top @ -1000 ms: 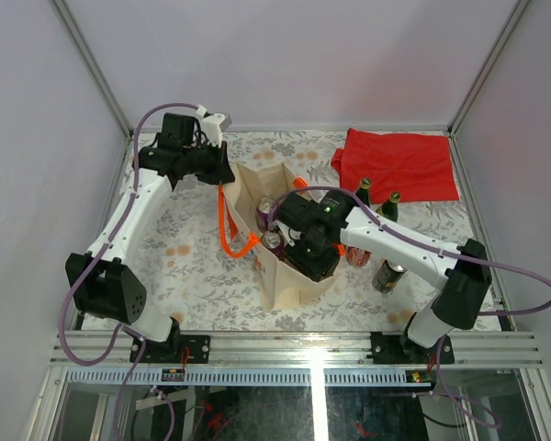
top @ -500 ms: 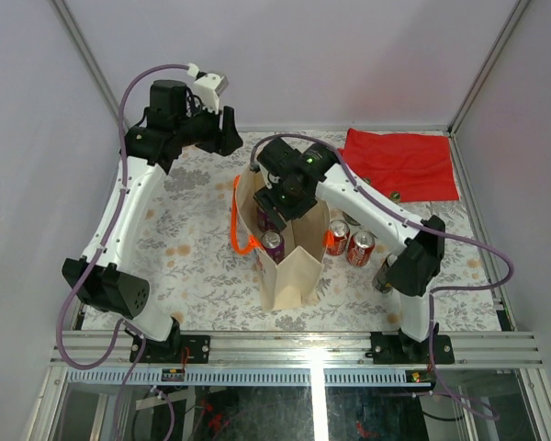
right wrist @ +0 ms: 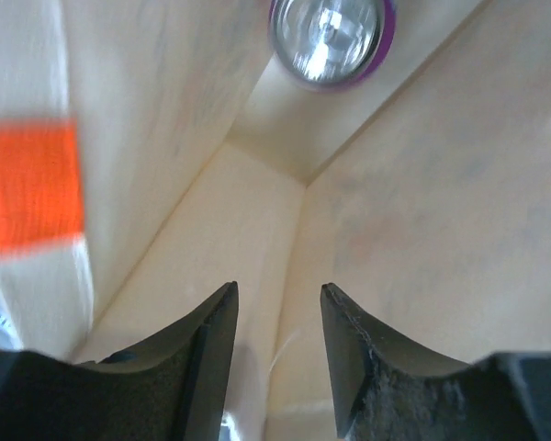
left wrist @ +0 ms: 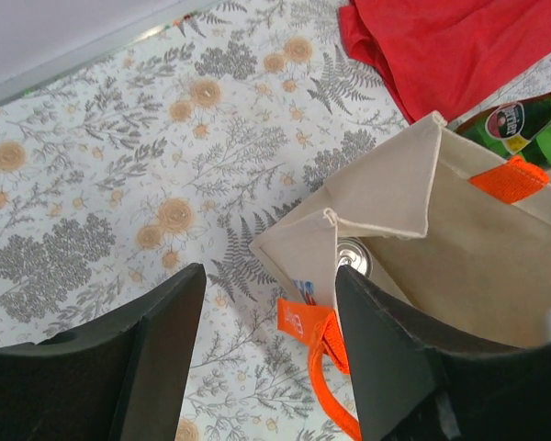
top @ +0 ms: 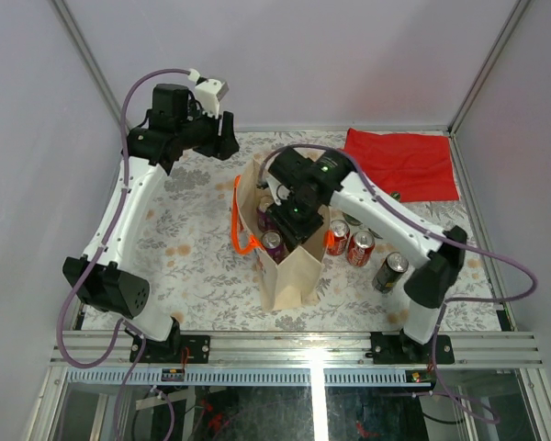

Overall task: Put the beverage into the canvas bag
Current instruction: Adjust the canvas bag at the center of the board.

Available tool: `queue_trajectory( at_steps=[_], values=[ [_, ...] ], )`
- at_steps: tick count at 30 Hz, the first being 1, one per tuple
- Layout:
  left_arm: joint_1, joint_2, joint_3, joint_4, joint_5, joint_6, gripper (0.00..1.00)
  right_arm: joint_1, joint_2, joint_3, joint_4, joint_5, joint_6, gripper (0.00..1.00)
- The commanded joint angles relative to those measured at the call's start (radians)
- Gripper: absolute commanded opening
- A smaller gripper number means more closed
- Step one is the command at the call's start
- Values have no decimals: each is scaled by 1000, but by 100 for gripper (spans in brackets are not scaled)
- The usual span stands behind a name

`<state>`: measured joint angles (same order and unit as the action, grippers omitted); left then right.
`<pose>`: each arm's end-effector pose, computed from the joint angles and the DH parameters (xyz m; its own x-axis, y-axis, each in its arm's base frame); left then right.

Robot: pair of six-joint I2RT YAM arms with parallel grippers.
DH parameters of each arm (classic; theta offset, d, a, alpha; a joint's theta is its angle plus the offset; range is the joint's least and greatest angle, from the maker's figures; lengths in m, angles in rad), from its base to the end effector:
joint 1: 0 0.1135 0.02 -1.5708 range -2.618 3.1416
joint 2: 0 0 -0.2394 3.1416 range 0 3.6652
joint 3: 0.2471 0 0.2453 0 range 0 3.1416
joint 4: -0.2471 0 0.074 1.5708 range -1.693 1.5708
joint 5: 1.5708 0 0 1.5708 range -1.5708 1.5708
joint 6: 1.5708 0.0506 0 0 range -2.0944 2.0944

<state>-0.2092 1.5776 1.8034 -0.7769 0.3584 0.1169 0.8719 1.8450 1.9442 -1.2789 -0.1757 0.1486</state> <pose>0.3322 -0.0887 0.4011 -0.4519 0.2076 -0.8676 0.5432 0.8355 -0.0831 0.2266 0.2834 0.3127 -0.7062 -0.6137 -0.3531 -0.6998 0.6808 0.2163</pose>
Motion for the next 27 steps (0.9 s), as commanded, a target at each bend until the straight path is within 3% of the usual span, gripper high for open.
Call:
queue_trajectory(
  at_steps=[1,6,18,27],
  values=[
    [5,19,-38,27,20,4,59,15,-173,-82,-98,-95,55,45],
    [5,41,-53,52,41,22,59,69,-250,-171,-87,-98,147,36],
    [23,43,-179,172,67,4,59,199,-299,-510,126,-29,277,31],
    [24,43,-231,215,76,7,58,208,-290,-577,223,57,272,30]
  ],
)
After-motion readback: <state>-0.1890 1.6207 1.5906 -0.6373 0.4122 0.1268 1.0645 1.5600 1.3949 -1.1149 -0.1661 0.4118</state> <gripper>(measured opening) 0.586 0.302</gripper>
